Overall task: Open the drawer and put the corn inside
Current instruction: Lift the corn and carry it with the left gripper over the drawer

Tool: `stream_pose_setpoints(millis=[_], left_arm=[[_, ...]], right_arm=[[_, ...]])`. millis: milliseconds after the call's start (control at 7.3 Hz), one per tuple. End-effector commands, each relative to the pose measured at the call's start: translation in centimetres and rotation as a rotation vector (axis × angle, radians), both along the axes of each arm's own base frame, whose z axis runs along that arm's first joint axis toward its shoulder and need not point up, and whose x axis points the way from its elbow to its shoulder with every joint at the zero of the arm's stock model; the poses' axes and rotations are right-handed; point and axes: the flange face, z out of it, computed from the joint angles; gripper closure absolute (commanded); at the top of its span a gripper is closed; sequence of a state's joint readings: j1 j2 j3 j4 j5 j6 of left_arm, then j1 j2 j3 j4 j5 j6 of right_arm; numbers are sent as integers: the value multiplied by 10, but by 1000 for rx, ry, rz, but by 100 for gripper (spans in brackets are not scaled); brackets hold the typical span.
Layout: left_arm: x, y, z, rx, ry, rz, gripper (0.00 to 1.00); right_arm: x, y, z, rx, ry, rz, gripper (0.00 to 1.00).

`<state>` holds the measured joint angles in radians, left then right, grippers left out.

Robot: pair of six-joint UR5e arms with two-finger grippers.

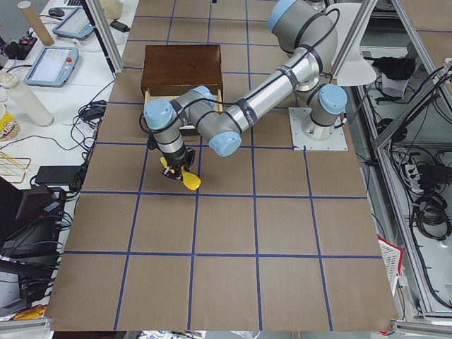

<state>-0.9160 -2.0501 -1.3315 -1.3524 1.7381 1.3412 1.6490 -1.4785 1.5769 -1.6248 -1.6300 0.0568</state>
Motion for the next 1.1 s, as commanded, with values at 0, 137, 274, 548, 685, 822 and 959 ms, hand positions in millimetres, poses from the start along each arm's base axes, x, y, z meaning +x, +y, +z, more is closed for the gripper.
stream_pose_setpoints(millis=[0, 137, 274, 548, 685, 822, 959], left_arm=[[-20, 2, 30, -9, 3, 35, 100], [-32, 1, 37, -14, 0, 73, 100], [-45, 2, 45, -19, 30, 83, 100], [-71, 2, 66, -56, 35, 173, 100], [-88, 3, 78, -64, 30, 217, 100], [-104, 6, 90, -76, 44, 273, 100], [-116, 8, 98, -87, 54, 328, 100]], right_arm=[[0, 0, 0, 0, -1, 0, 0], [0, 0, -1, 2, -1, 0, 0], [0, 0, -1, 2, -1, 0, 0], [0, 0, 0, -1, -1, 0, 0], [0, 0, -1, 0, -1, 0, 0], [0, 0, 0, 0, -1, 0, 0], [0, 0, -1, 0, -1, 0, 0]])
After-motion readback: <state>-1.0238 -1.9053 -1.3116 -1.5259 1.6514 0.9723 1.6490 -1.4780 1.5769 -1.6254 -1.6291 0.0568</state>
